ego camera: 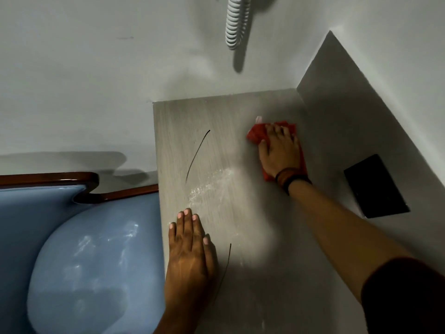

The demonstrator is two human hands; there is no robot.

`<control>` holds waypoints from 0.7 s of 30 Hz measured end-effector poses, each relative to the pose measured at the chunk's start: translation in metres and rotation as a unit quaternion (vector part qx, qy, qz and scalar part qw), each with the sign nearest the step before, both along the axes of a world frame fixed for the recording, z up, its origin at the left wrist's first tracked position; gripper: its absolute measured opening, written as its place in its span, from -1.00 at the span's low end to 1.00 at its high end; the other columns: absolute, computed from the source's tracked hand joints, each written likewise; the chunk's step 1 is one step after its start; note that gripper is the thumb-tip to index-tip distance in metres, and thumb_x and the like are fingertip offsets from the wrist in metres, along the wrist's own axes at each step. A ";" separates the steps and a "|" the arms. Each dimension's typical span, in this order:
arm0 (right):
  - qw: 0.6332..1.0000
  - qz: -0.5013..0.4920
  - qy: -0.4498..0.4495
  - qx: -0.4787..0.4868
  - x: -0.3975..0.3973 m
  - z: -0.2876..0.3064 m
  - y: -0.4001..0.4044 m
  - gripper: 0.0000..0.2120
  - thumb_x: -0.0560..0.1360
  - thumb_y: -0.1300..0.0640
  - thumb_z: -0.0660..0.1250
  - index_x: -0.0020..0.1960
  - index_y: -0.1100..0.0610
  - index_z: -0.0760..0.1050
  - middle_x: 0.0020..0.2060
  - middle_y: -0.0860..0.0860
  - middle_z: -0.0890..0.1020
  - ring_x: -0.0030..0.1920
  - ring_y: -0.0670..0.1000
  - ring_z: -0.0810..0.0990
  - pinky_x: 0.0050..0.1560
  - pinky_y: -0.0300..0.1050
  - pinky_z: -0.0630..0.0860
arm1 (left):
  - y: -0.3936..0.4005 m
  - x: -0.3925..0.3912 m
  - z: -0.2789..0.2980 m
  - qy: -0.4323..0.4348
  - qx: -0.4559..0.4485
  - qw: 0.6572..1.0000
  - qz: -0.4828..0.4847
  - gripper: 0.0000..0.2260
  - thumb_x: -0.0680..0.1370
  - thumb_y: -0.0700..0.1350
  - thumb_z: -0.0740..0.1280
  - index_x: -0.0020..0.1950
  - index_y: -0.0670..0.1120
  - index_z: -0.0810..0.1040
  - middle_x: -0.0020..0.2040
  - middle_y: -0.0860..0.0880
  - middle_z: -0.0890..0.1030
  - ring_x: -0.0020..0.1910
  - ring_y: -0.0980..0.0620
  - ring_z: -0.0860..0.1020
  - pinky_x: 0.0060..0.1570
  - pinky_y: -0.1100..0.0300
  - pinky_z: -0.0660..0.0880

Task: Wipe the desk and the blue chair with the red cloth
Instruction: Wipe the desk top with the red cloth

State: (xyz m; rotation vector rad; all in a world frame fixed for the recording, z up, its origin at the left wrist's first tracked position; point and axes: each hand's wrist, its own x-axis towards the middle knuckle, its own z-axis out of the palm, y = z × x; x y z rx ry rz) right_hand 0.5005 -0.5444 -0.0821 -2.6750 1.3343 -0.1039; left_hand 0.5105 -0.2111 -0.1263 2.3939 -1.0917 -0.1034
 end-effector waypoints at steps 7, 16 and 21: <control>1.000 0.001 -0.013 -0.016 -0.013 -0.007 0.050 -0.33 0.57 -0.10 -0.05 0.60 0.14 0.28 0.58 0.07 0.35 0.60 0.16 0.25 0.59 0.22 0.10 | -0.002 -0.001 0.001 -0.001 -0.009 1.000 -0.002 -0.48 0.71 -0.08 0.05 0.62 -0.31 0.26 0.67 -0.26 0.20 0.70 -0.17 0.09 0.62 -0.26 0.13; 0.996 0.084 -0.038 0.012 0.098 0.002 0.060 -0.39 0.62 -0.05 0.07 0.64 0.07 0.19 0.63 0.05 0.26 0.65 0.11 0.11 0.64 0.20 -0.02 | -0.003 -0.002 0.005 0.025 0.017 1.000 0.003 -0.47 0.73 -0.05 0.05 0.68 -0.24 0.16 0.71 -0.18 0.10 0.72 -0.07 -0.04 0.68 -0.13 -0.03; 0.943 0.330 -0.033 0.018 0.050 0.000 0.152 -0.44 0.68 -0.12 -0.03 0.65 0.00 0.16 0.63 -0.05 0.23 0.65 0.01 0.11 0.65 0.14 -0.01 | -0.002 -0.001 0.008 0.013 0.031 0.999 -0.001 -0.46 0.72 -0.04 0.03 0.65 -0.28 0.23 0.68 -0.24 0.19 0.71 -0.12 0.04 0.67 -0.11 -0.03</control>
